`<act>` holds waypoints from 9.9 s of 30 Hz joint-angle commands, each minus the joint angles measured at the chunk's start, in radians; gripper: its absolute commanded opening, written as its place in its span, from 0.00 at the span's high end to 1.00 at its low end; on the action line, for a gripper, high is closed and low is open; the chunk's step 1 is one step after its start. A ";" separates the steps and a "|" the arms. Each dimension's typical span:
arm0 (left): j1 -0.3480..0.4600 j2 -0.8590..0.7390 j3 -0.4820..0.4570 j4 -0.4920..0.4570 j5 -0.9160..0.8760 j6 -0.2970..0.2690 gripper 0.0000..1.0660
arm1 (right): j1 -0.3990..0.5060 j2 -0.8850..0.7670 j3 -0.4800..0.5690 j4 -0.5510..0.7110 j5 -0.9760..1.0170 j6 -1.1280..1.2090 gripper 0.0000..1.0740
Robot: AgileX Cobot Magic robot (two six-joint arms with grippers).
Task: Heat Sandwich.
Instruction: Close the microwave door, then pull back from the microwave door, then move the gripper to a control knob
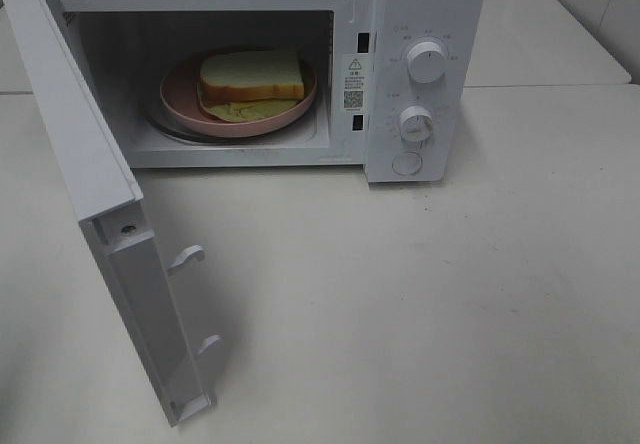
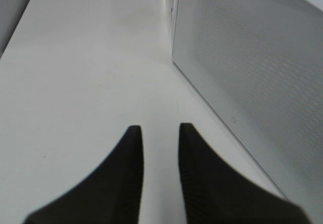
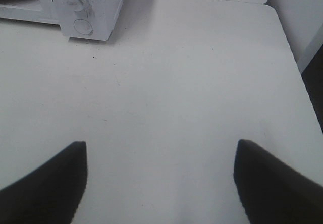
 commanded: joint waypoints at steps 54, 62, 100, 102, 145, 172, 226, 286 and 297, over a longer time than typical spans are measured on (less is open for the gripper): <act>-0.323 1.187 0.107 0.215 -1.628 -0.087 1.00 | -0.007 -0.026 0.001 0.001 -0.010 -0.006 0.29; -0.490 1.279 0.022 0.033 -1.632 -0.012 1.00 | -0.007 -0.026 0.001 0.001 -0.010 -0.006 0.29; -0.738 1.658 -0.635 -0.279 -1.440 0.066 1.00 | -0.007 -0.026 0.001 0.001 -0.010 -0.006 0.29; -0.738 1.667 -0.673 -0.284 -1.427 0.082 1.00 | -0.007 -0.026 0.001 0.001 -0.010 -0.006 0.29; -0.811 1.373 -0.347 -0.392 -1.260 0.191 1.00 | -0.007 -0.026 0.001 0.001 -0.010 -0.006 0.29; -0.685 1.019 -0.260 -0.233 -0.386 0.132 0.06 | -0.007 -0.026 0.001 0.001 -0.010 -0.006 0.29; 0.005 -0.272 -0.049 0.000 0.413 0.049 0.06 | -0.007 -0.026 0.001 0.001 -0.010 -0.006 0.29; 0.005 -0.437 -0.006 -0.002 0.314 0.045 0.06 | -0.007 -0.026 0.001 0.001 -0.010 -0.006 0.29; 0.005 -0.437 -0.006 -0.002 0.314 0.045 0.06 | -0.007 -0.026 0.001 0.001 -0.010 -0.006 0.29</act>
